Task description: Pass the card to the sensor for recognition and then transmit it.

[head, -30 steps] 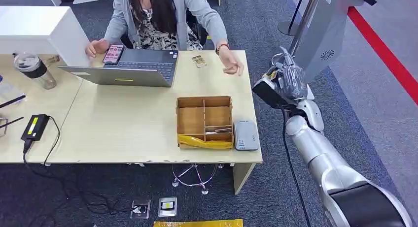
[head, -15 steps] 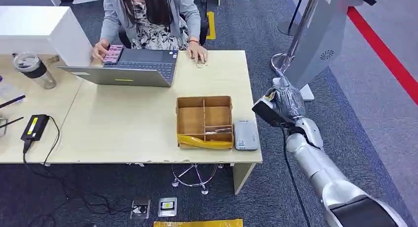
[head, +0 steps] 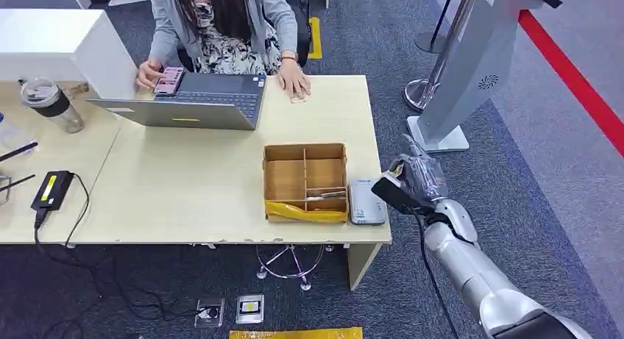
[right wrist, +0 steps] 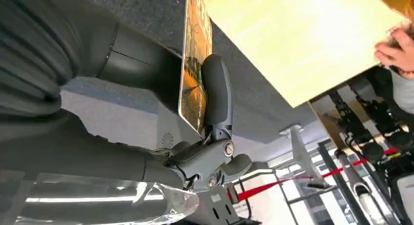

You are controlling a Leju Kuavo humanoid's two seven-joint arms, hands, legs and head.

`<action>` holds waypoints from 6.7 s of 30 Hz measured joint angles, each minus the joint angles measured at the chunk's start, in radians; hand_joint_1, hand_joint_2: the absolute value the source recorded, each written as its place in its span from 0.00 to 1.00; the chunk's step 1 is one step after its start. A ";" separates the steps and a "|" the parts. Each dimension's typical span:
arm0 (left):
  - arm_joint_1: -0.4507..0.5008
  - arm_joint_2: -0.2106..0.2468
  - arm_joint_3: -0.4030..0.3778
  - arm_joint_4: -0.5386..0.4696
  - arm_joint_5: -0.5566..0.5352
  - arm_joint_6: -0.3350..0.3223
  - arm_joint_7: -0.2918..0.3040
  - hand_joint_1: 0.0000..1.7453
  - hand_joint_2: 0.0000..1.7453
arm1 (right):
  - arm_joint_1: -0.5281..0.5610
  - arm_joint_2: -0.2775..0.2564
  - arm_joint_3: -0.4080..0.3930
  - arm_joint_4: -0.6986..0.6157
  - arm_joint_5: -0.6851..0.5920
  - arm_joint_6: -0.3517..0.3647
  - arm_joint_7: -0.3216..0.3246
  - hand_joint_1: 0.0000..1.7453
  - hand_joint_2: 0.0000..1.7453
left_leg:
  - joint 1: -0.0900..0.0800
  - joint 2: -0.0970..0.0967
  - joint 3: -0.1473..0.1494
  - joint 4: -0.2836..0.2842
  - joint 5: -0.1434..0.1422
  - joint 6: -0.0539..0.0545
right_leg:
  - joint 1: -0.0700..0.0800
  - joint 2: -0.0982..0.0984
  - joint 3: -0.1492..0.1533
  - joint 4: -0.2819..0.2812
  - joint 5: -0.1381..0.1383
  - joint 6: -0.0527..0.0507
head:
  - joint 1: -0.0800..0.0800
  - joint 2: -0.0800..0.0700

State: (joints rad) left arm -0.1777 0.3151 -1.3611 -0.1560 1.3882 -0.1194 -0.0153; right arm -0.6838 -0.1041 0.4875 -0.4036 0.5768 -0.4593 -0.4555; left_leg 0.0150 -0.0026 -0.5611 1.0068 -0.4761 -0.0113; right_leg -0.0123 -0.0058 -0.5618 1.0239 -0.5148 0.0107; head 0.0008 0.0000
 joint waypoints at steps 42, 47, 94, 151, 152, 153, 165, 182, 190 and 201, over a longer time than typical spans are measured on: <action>0.001 -0.001 -0.006 0.000 -0.023 -0.010 -0.013 0.00 0.00 | 0.038 0.006 0.200 0.000 0.001 -0.008 0.024 1.00 1.00 | 0.000 0.000 0.000 0.000 0.000 0.000 | 0.000 0.000 0.000 0.000 0.000 0.000 | 0.000 0.000; 0.001 -0.001 -0.006 0.000 -0.023 -0.010 -0.013 0.00 0.00 | 0.026 0.002 0.207 0.000 -0.008 -0.001 0.024 1.00 1.00 | 0.000 0.000 0.000 0.000 0.000 0.000 | 0.000 0.000 0.000 0.000 0.000 0.000 | 0.000 0.000; -0.014 -0.008 -0.026 0.000 -0.060 -0.024 -0.043 0.00 0.00 | -0.295 0.146 0.313 -0.069 0.129 -0.025 0.100 1.00 1.00 | 0.002 0.002 0.000 0.000 0.001 -0.001 | 0.003 0.001 0.000 0.001 0.000 -0.002 | 0.000 0.000; 0.000 -0.008 -0.062 0.000 -0.015 -0.024 -0.038 0.00 0.00 | -0.211 0.070 0.240 -0.278 0.086 0.244 0.174 0.00 0.00 | 0.002 0.002 0.000 0.000 0.000 -0.002 | 0.002 0.001 -0.001 0.000 0.001 -0.002 | 0.000 0.000; 0.000 -0.008 -0.062 0.000 -0.013 -0.020 -0.037 0.00 0.00 | -0.193 0.049 0.235 -0.313 0.049 0.307 0.211 0.00 0.00 | 0.002 0.002 0.000 0.000 0.000 -0.002 | 0.002 0.001 -0.001 0.000 0.001 -0.002 | 0.000 0.000; 0.001 -0.007 -0.062 0.000 -0.011 -0.018 -0.035 0.00 0.00 | -0.163 0.022 0.229 -0.361 0.026 0.343 0.233 0.00 0.00 | 0.002 0.002 0.000 0.000 0.000 -0.002 | 0.002 0.001 -0.001 0.000 0.000 -0.002 | 0.000 0.000; 0.004 0.004 -0.060 0.000 0.017 -0.003 -0.007 0.00 0.00 | 0.037 -0.234 0.219 -1.048 0.040 0.539 0.572 0.00 0.00 | 0.002 0.004 0.000 0.000 -0.001 -0.003 | 0.002 0.003 -0.002 0.000 0.000 -0.002 | 0.000 0.000; 0.003 -0.005 -0.046 0.000 0.029 0.003 0.023 0.00 0.00 | 0.194 -0.245 0.225 -1.273 0.210 0.537 0.724 0.00 1.00 | 0.002 0.004 0.000 0.000 -0.001 -0.003 | 0.002 0.003 -0.001 0.000 0.000 -0.002 | 0.000 0.000; 0.002 -0.011 -0.046 0.000 0.028 0.002 0.022 0.00 0.00 | 0.204 -0.186 0.243 -1.257 0.319 0.478 0.721 0.00 1.00 | 0.002 0.004 0.000 0.000 -0.001 -0.003 | 0.002 0.003 -0.001 0.000 0.000 -0.002 | 0.000 0.000; 0.001 -0.015 -0.046 0.000 0.009 -0.011 0.016 0.00 0.00 | 0.209 -0.074 0.273 -1.126 0.418 0.462 0.691 0.00 1.00 | 0.002 0.004 0.000 0.000 -0.001 -0.003 | 0.002 0.003 -0.001 0.000 0.000 -0.002 | 0.000 0.000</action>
State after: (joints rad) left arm -0.1762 0.3002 -1.4073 -0.1556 1.3969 -0.1305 0.0004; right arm -0.4749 -0.1785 0.7603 -1.5297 0.9945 0.0031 0.2357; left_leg 0.0171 0.0011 -0.5616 1.0063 -0.4767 -0.0143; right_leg -0.0100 -0.0032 -0.5631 1.0241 -0.5147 0.0086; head 0.0008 0.0000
